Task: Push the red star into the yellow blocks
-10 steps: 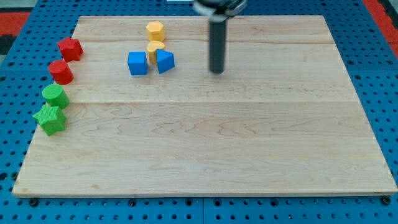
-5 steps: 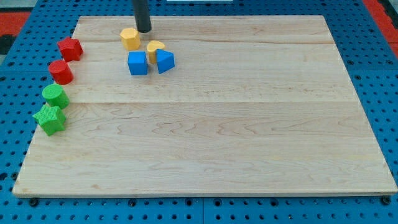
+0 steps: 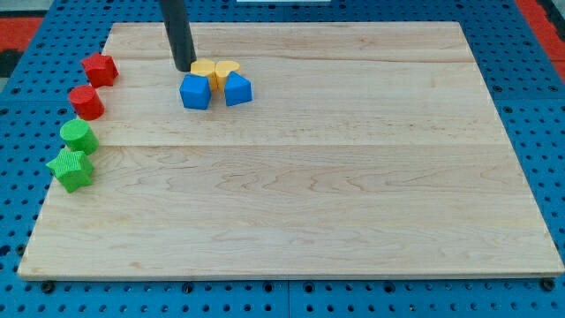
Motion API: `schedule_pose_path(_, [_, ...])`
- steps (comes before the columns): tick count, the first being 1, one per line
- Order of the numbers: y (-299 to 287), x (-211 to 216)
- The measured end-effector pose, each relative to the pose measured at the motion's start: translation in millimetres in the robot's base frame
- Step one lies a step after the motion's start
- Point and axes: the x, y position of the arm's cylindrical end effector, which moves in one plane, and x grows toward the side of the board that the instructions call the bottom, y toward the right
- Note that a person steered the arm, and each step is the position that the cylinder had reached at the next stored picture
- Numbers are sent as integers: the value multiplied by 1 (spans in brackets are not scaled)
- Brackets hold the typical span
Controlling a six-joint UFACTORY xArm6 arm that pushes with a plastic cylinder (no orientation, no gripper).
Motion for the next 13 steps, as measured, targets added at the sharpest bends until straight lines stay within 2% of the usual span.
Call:
schedule_pose_path(1, [-47, 4])
schedule_pose_path(2, [-54, 60])
schedule_pose_path(3, [-93, 58])
schedule_pose_path(6, [-123, 43])
schedule_pose_path(7, [-130, 17])
schedule_pose_path(8, [-128, 2])
schedule_pose_path(9, [-98, -2])
schedule_pose_path(10, [-153, 17])
schedule_pose_path(11, [-155, -8])
schedule_pose_path(12, [-146, -66])
schedule_pose_path(13, [-76, -58])
